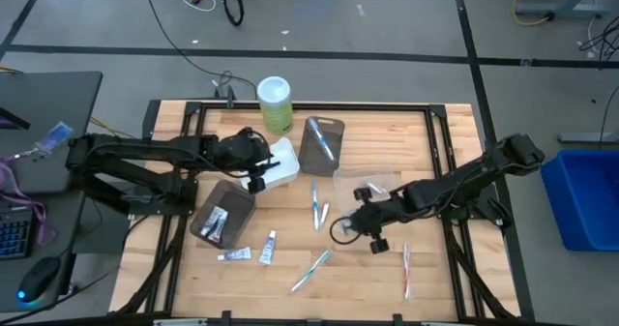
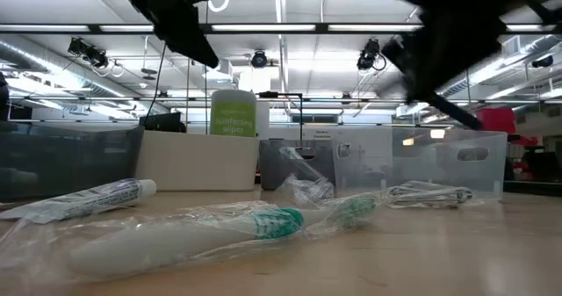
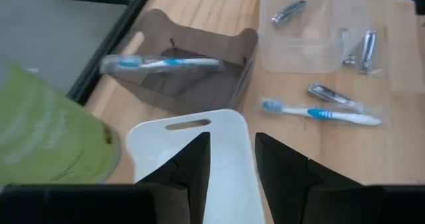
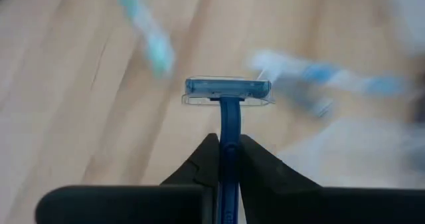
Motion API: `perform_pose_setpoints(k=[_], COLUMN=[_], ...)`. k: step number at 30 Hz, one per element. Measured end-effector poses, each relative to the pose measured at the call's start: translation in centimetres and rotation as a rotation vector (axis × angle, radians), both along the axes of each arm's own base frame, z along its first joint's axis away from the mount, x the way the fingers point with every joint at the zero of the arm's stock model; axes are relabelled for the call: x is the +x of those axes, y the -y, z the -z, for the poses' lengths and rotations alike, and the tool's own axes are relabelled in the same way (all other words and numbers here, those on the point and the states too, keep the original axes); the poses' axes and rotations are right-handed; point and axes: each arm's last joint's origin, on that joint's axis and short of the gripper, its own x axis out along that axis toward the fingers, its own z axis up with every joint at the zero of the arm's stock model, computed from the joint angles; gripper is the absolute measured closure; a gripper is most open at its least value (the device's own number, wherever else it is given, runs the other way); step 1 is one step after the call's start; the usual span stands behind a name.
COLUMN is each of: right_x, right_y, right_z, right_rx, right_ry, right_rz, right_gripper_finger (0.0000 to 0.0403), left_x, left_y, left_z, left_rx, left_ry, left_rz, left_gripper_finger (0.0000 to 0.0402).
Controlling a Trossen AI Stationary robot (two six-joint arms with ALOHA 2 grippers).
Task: Pick & Place Travel size toiletries
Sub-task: Put the blue razor into the white bin
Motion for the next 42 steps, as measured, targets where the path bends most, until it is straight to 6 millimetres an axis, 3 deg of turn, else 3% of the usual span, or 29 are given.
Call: perform_pose_setpoints(k=[6,11,16,23,26,42], right_x=[2.4,3.7,4.4,5.1,5.3,5.8], right_y=[0.2,0.7,1.6,2.5,2.9,4.1], right_z=[-4.8,-6.5,-7.5,-8.6,-8.9,-10.2], right_rx=[-0.095,-0.112,-0.124,-0.099,-0.117,-0.118], right_ry=[0.255,0.456,0.577,0.693,0.721,0.842], right_rz=[0.159,0.289,0.395,0.454,0.451,0.469], right_gripper_finger=[0.0365,0.0364,0.0355,0.0351,0.0349,0.0348], left_x=[1.3,3.0,5.5,8.8,9.1,9.3], left_y=[0.1,0.3,0.7,1.4,1.7,1.7], left_z=[1.6,3.2,4.3,2.8,2.1,0.2], left_rx=[-0.007,-0.077,-0.137,-0.111,-0.091,-0.014], left_ry=[-0.071,-0.093,-0.004,0.364,0.443,0.619], left_rz=[0.028,0.099,0.229,0.271,0.330,0.357], left_gripper_finger=[0.0274,0.0274,0.0274,0.0274,0.0274,0.0274])
